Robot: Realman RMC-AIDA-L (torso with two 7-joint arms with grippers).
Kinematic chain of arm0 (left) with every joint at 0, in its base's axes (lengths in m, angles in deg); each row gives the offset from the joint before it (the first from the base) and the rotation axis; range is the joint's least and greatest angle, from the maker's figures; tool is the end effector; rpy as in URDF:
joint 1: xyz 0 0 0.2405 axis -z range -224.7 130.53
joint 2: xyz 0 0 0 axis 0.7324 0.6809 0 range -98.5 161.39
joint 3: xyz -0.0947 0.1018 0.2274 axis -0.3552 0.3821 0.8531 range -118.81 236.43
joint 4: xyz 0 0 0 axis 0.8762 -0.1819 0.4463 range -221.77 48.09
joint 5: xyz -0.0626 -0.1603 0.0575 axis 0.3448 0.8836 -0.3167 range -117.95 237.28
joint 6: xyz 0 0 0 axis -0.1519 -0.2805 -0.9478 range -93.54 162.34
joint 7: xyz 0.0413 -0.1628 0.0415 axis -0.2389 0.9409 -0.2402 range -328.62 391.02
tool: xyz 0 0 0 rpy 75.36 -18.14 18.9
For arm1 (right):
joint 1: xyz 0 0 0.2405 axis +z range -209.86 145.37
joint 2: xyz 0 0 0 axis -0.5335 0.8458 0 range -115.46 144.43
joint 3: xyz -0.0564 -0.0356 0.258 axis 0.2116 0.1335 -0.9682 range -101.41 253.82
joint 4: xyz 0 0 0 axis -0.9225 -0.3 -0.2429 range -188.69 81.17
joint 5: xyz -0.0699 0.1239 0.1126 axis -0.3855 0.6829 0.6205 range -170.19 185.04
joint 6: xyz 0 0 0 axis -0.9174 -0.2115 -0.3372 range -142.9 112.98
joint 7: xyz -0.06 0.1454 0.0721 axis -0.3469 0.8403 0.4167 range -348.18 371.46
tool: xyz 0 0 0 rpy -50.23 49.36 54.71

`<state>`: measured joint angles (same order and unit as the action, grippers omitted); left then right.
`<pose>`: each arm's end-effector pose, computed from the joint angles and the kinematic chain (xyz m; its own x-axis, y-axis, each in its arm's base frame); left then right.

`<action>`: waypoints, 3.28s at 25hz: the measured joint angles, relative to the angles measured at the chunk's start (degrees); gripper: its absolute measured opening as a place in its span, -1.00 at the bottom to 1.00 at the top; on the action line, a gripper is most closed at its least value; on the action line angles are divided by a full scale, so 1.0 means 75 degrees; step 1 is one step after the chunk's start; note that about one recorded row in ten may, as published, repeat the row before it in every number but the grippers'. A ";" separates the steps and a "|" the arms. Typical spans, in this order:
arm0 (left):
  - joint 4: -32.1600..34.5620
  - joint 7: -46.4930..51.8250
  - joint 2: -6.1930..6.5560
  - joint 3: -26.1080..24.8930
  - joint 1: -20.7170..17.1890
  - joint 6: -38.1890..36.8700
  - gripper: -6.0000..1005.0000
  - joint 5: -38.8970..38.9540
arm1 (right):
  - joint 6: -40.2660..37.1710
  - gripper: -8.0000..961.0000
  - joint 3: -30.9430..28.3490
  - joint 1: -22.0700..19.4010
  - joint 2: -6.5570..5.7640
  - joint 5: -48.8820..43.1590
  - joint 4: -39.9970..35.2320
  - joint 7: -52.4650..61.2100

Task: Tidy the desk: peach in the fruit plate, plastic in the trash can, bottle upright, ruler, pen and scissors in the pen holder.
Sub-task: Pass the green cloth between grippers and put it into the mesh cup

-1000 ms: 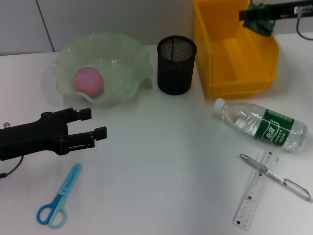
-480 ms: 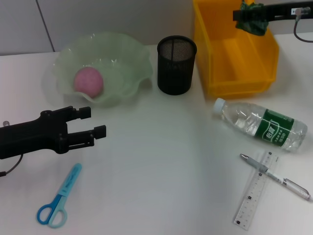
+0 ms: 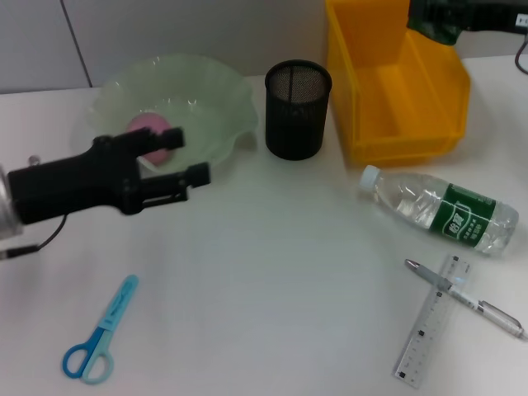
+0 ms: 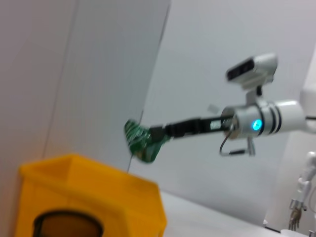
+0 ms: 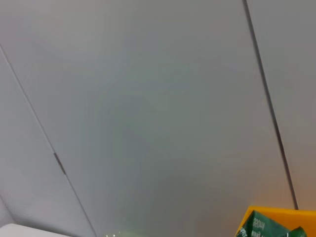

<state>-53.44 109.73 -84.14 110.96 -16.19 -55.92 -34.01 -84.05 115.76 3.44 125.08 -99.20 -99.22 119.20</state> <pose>-0.2067 0.3300 -0.0154 0.7086 0.2707 0.6516 0.4122 -0.9083 -0.0709 0.2383 0.4285 0.0847 0.5991 -0.4076 -0.6892 -0.7638 -0.5492 -0.3391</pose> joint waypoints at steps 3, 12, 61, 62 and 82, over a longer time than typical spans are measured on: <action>0.0008 -0.0189 -0.0167 -0.0083 0.0418 -0.0009 0.48 0.0000 | -0.0043 0.53 -0.0001 -0.0136 0.0010 0.0316 0.0213 -0.0410; -0.0058 -0.0378 -0.0347 -0.0150 0.1173 0.0534 0.47 0.0006 | -0.0795 0.53 -0.0003 -0.0817 0.0212 0.1777 0.0657 -0.2833; -0.0189 0.1711 -0.0433 0.0460 0.2069 0.1306 0.44 -0.0001 | -0.3091 0.52 0.0410 -0.0700 0.1204 0.3416 0.4261 -1.2721; -0.0189 0.1715 -0.0432 0.0464 0.2069 0.1310 0.44 -0.0001 | -0.3091 0.52 0.0409 -0.0679 0.1204 0.3416 0.4281 -1.2737; -0.0188 0.1837 -0.0406 0.0480 0.2002 0.1504 -0.97 0.0227 | -0.3147 0.52 0.0331 -0.0654 0.1213 0.3456 0.4389 -1.2784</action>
<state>-54.85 123.51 -87.19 114.56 -1.17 -44.65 -32.31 -107.66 118.24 -1.46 134.17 -73.28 -66.30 23.32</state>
